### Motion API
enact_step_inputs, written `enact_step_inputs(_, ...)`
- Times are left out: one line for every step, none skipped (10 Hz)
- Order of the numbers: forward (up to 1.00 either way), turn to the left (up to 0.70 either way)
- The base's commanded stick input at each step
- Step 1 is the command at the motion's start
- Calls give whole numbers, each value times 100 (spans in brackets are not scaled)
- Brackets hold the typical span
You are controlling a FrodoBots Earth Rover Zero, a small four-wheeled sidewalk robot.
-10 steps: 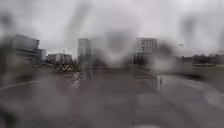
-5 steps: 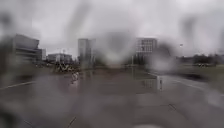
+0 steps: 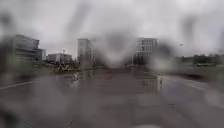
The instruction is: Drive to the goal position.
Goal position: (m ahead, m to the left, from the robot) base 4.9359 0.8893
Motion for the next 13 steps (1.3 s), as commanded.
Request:
enact_step_inputs(7,0)
enact_step_inputs(7,0)
enact_step_inputs(7,0)
enact_step_inputs(7,0)
enact_step_inputs(7,0)
enact_step_inputs(7,0)
enact_step_inputs(7,0)
enact_step_inputs(7,0)
enact_step_inputs(7,0)
enact_step_inputs(7,0)
enact_step_inputs(7,0)
enact_step_inputs(7,0)
enact_step_inputs(7,0)
